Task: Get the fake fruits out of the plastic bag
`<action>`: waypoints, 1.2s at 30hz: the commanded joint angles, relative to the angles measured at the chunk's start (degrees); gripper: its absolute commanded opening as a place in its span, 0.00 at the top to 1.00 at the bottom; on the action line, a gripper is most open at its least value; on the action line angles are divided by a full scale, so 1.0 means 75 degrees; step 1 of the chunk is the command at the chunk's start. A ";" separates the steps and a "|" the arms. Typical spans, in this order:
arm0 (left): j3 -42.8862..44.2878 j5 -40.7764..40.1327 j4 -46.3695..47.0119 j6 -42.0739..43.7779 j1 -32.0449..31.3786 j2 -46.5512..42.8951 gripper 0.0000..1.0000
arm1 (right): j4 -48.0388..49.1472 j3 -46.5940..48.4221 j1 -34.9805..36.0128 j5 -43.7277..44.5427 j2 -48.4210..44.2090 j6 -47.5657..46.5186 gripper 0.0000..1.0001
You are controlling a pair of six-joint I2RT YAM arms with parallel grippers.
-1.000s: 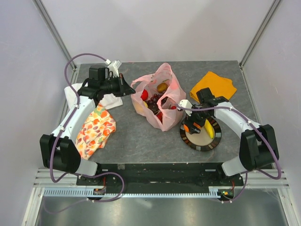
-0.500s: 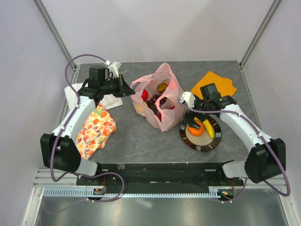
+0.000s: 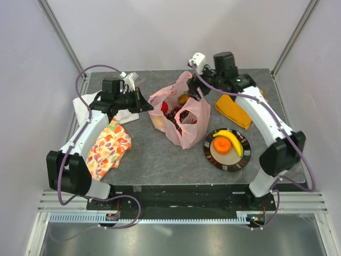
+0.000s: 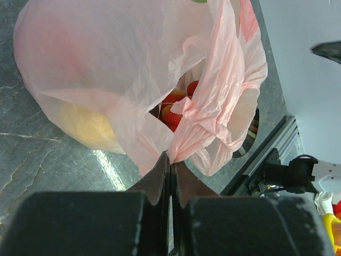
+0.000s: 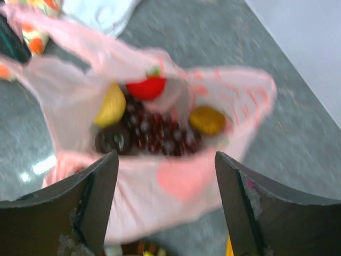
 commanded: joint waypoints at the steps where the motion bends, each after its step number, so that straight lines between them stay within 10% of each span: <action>1: 0.0052 0.0140 0.0267 -0.0212 0.0029 -0.0365 0.98 | 0.0380 0.1129 0.0626 -0.0236 0.1478 0.0322 0.24; 11: 0.0111 0.0046 0.0139 -0.0095 0.0134 -0.0295 0.98 | 0.0381 0.3086 0.0755 0.1097 0.4291 0.0463 0.40; 21: 0.0228 0.0104 0.0021 -0.0048 0.0170 0.0021 0.98 | 0.0475 0.4024 0.0697 0.3033 0.5825 0.0698 0.13; 34: 0.0334 0.0010 -0.0061 0.0104 0.0170 0.0338 0.99 | 0.0697 0.4716 0.0673 0.2974 0.6777 0.0510 0.13; 36: 0.0357 -0.0013 -0.0072 0.0093 0.0170 0.0373 0.98 | 0.0685 0.4682 0.0638 0.2951 0.6731 0.0510 0.26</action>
